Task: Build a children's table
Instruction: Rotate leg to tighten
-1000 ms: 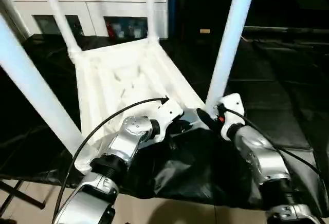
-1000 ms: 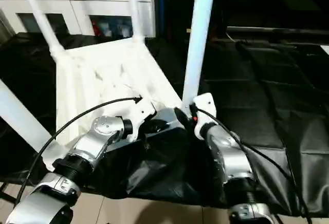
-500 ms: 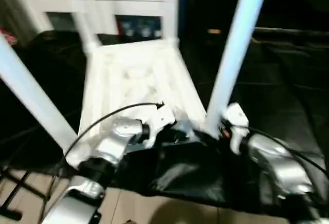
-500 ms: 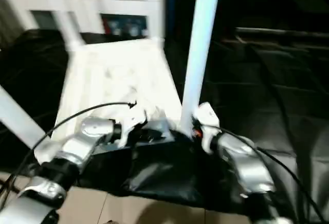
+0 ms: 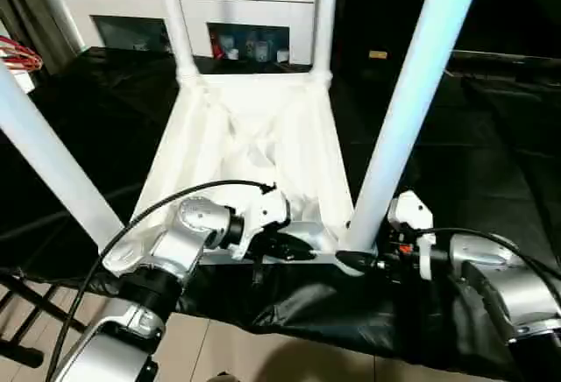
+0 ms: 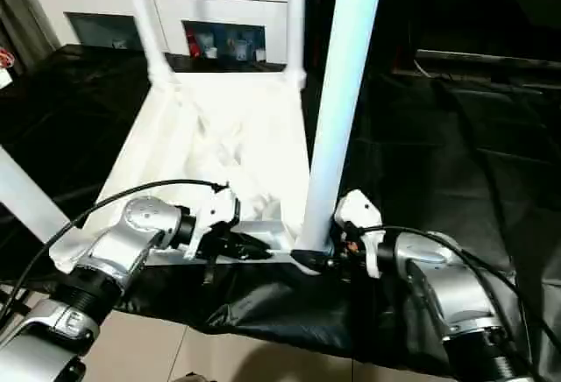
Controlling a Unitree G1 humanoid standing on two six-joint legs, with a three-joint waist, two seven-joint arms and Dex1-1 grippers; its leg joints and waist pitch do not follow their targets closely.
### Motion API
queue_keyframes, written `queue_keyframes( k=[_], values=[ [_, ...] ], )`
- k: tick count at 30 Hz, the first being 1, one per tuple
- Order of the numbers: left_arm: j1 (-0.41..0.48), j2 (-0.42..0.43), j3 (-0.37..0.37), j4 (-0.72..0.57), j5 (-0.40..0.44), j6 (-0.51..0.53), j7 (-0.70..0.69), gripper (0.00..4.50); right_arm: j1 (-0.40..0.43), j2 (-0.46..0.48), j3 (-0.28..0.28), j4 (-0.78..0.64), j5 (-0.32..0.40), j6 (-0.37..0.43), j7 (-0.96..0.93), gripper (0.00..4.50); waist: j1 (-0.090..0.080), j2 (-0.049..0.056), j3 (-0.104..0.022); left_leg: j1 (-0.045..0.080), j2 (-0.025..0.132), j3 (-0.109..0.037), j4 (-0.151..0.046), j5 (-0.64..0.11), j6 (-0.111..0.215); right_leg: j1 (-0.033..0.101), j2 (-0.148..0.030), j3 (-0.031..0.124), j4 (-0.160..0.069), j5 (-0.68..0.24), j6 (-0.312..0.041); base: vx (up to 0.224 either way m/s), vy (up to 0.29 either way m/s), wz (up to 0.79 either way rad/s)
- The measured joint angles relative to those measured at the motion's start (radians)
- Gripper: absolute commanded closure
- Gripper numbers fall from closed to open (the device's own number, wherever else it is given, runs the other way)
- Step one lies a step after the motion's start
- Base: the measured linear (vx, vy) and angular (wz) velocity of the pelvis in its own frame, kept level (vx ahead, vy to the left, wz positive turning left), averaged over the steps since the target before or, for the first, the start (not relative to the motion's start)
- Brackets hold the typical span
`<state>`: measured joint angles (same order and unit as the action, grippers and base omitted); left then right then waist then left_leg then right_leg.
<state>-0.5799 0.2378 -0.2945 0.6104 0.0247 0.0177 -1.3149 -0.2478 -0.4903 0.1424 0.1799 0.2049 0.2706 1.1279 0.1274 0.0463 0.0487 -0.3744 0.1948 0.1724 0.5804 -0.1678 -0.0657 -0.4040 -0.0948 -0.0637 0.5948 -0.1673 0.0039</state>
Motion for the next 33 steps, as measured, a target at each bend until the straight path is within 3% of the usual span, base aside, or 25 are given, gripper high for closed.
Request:
queue_keyframes(
  k=[10, 12, 13, 16, 22, 25, 26, 33],
  values=[
    [0.012, 0.001, -0.001, -0.017, 0.003, 0.004, 0.031, 4.50, 0.002, 0.021, -0.010, 0.009, -0.003, 0.003, -0.016, 1.85, 0.003, 0.000, 0.000, 0.001, 0.001, 0.000, 0.000, 0.000, 0.000, 0.000, 0.000, 0.000, 0.001, 0.000, 0.000, 0.000, 0.000, 0.00],
    [0.012, -0.013, 0.016, -0.011, 0.023, 0.016, 0.114, 4.50, -0.009, 0.085, -0.037, 0.043, -0.024, -0.005, -0.128, 1.85, -0.006, -0.002, -0.001, 0.004, 0.001, 0.000, 0.000, 0.000, -0.001, 0.002, 0.001, 0.000, 0.001, 0.001, -0.001, 0.000, 0.000, 0.00],
    [0.010, -0.029, 0.032, -0.011, 0.044, 0.034, 0.184, 4.50, -0.027, 0.143, -0.060, 0.079, -0.046, -0.012, -0.230, 1.85, -0.020, -0.002, -0.001, 0.005, 0.001, 0.000, 0.001, 0.001, -0.001, 0.002, 0.001, 0.000, 0.001, 0.000, 0.001, 0.000, 0.000, 0.00],
    [0.005, -0.074, 0.040, -0.008, 0.060, 0.070, 0.282, 4.50, -0.049, 0.203, -0.092, 0.121, -0.060, -0.018, -0.378, 1.85, -0.043, -0.002, -0.001, 0.006, 0.000, 0.000, 0.001, 0.001, -0.001, 0.002, 0.000, 0.000, -0.001, -0.002, 0.003, 0.000, 0.000, 0.00],
    [-0.011, -0.141, 0.055, 0.020, 0.088, 0.095, 0.439, 4.50, -0.115, 0.333, -0.139, 0.200, -0.104, -0.030, -0.637, 1.86, -0.068, 0.002, -0.002, 0.007, -0.001, -0.001, -0.001, 0.000, -0.001, 0.001, 0.001, 0.000, -0.001, -0.001, 0.002, 0.000, 0.000, 0.00],
    [-0.014, -0.146, 0.058, 0.024, 0.091, 0.095, 0.465, 4.50, -0.130, 0.365, -0.141, 0.226, -0.126, -0.060, -0.699, 1.86, -0.071, 0.004, -0.002, 0.006, -0.001, -0.001, -0.003, 0.000, -0.001, 0.001, 0.001, -0.001, -0.001, 0.002, -0.001, 0.000, 0.000, 0.00],
    [-0.014, -0.148, 0.059, 0.023, 0.092, 0.095, 0.470, 4.50, -0.130, 0.372, -0.141, 0.233, -0.134, -0.079, -0.711, 1.30, -0.071, 0.005, -0.003, 0.006, -0.001, -0.001, -0.004, 0.000, -0.001, 0.000, 0.001, -0.001, -0.001, 0.002, -0.003, 0.000, 0.000, 0.00],
    [-0.014, -0.135, 0.056, 0.018, 0.089, 0.073, 0.418, 4.50, -0.103, 0.323, -0.143, 0.190, -0.101, -0.063, -0.580, 0.68, -0.063, 0.007, -0.002, 0.005, -0.001, -0.001, -0.006, 0.000, -0.001, -0.001, 0.001, -0.002, -0.003, 0.002, -0.003, 0.000, 0.000, 0.00]
  ],
)
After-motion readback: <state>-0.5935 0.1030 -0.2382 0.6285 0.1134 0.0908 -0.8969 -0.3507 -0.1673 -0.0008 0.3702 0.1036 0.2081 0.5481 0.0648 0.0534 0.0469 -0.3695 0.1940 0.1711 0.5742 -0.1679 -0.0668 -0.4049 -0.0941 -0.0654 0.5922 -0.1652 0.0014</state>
